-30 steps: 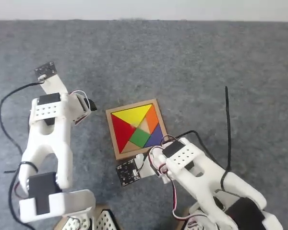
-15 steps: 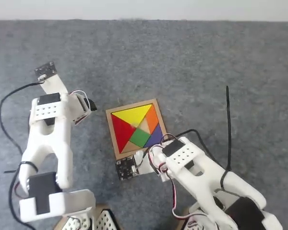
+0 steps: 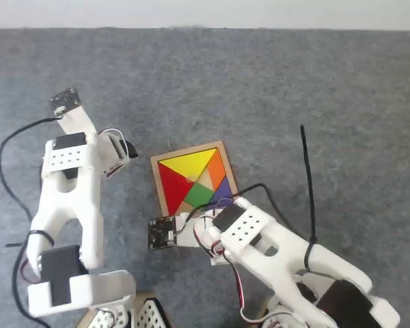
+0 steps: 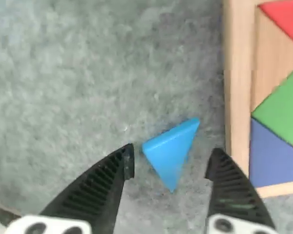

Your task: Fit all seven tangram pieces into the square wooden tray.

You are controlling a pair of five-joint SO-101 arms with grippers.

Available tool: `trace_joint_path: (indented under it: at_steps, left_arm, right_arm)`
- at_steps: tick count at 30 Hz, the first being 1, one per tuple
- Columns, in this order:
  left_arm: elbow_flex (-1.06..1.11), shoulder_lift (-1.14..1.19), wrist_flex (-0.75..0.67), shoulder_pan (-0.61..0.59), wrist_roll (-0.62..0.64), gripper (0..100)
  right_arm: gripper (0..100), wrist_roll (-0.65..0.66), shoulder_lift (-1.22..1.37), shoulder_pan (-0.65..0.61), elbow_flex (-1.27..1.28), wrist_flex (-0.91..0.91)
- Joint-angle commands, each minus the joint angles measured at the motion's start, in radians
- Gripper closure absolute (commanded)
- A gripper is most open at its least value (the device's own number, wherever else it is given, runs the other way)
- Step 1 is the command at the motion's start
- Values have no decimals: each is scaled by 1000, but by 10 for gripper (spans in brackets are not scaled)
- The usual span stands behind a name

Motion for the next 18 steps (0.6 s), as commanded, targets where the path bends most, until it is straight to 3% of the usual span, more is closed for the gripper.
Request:
trace_joint_path:
  at_steps: [1,7,18]
  left_arm:
    - [-18,-15,-2,0,6,728]
    - [-18,-15,-2,2,6,728]
    - [-18,-15,-2,2,6,728]
  right_arm:
    - [809,-89,-1,-13,-37,-1]
    - [812,-163,1,-13,-9,-62]
    - [812,-66,48,79,21,-108]
